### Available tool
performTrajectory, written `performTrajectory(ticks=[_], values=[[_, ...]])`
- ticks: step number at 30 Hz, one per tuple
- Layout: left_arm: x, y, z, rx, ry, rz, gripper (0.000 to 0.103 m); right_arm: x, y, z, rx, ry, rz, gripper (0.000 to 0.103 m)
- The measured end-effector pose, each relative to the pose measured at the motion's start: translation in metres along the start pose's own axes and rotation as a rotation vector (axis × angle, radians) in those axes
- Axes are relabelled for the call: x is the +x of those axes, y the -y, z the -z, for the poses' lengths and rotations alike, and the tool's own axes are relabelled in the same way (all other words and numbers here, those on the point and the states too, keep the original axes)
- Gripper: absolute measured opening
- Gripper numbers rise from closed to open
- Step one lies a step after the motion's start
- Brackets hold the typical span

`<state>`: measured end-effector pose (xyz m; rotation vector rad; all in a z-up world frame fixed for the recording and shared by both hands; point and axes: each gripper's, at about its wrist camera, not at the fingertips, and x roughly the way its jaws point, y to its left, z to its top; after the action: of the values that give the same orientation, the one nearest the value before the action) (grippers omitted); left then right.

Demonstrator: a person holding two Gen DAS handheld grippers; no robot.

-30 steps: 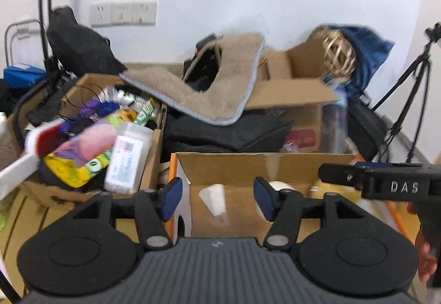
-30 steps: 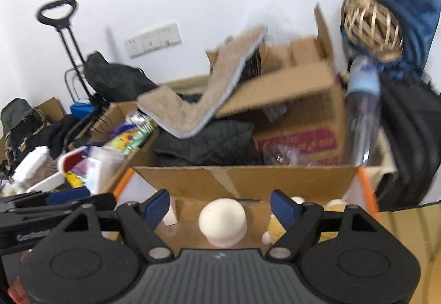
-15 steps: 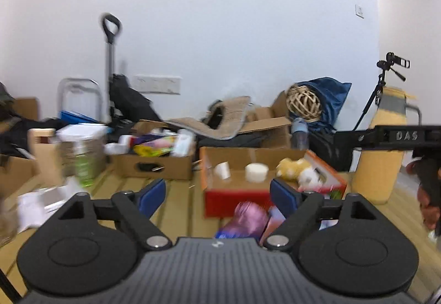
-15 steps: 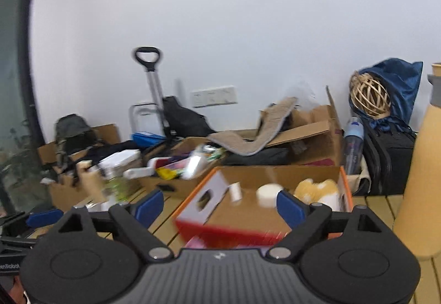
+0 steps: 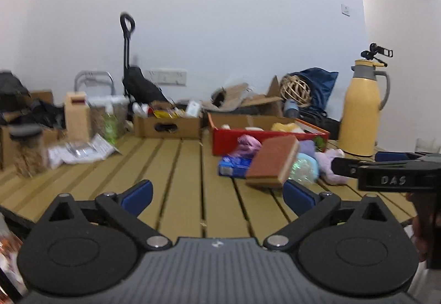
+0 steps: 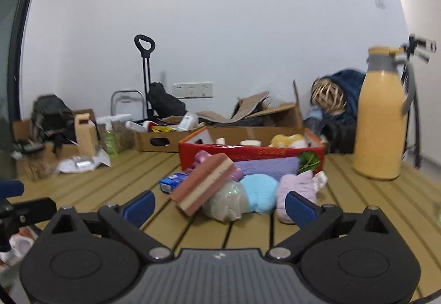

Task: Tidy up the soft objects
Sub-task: 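Grasp the brown scouring sponge with the right gripper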

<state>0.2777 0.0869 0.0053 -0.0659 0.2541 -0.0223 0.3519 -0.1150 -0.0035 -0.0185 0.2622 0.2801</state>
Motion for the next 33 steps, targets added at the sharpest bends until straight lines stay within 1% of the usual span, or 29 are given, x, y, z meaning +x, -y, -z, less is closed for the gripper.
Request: performTrajectory(ticks=[2,4,6,9,14,17,20,21,22,23,24,25,26,28,29,30,31,32,33], values=[[0.006,0.0,0.004,-0.005,-0.019,0.014,0.102,0.0,-0.005,-0.002,-0.017,-0.001,0.028,0.101],[0.01,0.001,0.006,0.006,-0.013,0.012,0.103,0.005,-0.005,-0.009,-0.004,0.003,0.04,0.101],[0.011,-0.001,0.008,-0.005,-0.013,0.027,0.102,0.011,-0.005,-0.017,0.007,0.015,0.05,0.101],[0.017,-0.001,0.012,-0.028,-0.031,0.032,0.102,0.02,-0.002,-0.019,0.041,0.009,0.045,0.101],[0.029,0.003,0.008,-0.053,-0.046,0.038,0.102,0.035,0.004,-0.019,0.041,-0.014,0.039,0.101],[0.045,0.006,0.006,-0.068,-0.084,0.036,0.102,0.046,0.016,-0.024,0.054,-0.026,0.039,0.101],[0.066,0.008,0.001,-0.125,-0.125,0.055,0.102,0.061,0.034,-0.032,0.086,-0.024,-0.003,0.098],[0.075,0.01,-0.003,-0.143,-0.14,0.058,0.1,0.067,0.04,-0.037,0.096,-0.018,-0.025,0.094],[0.082,0.012,-0.007,-0.154,-0.15,0.065,0.099,0.072,0.045,-0.042,0.11,-0.008,-0.043,0.093],[0.092,0.013,-0.011,-0.171,-0.163,0.077,0.095,0.079,0.05,-0.048,0.12,-0.003,-0.078,0.093],[0.102,0.014,-0.015,-0.192,-0.18,0.091,0.09,0.088,0.052,-0.055,0.111,-0.009,-0.115,0.089],[0.112,0.014,-0.018,-0.216,-0.194,0.11,0.086,0.096,0.053,-0.061,0.104,-0.005,-0.145,0.087],[0.123,0.015,-0.022,-0.247,-0.21,0.135,0.081,0.108,0.053,-0.067,0.084,-0.013,-0.189,0.086],[0.148,0.013,-0.026,-0.334,-0.247,0.181,0.075,0.133,0.048,-0.074,0.03,-0.049,-0.245,0.074],[0.161,0.012,-0.026,-0.375,-0.265,0.205,0.074,0.146,0.046,-0.075,0.015,-0.071,-0.265,0.062],[0.171,0.011,-0.027,-0.405,-0.28,0.226,0.07,0.162,0.046,-0.075,0.016,-0.11,-0.298,0.054],[0.181,0.009,-0.026,-0.445,-0.295,0.244,0.066,0.175,0.048,-0.074,0.029,-0.15,-0.327,0.048],[0.19,0.006,-0.023,-0.498,-0.302,0.272,0.058,0.187,0.049,-0.072,0.053,-0.193,-0.352,0.038],[0.196,0.005,-0.021,-0.539,-0.295,0.299,0.051,0.198,0.053,-0.067,0.082,-0.244,-0.384,0.033]])
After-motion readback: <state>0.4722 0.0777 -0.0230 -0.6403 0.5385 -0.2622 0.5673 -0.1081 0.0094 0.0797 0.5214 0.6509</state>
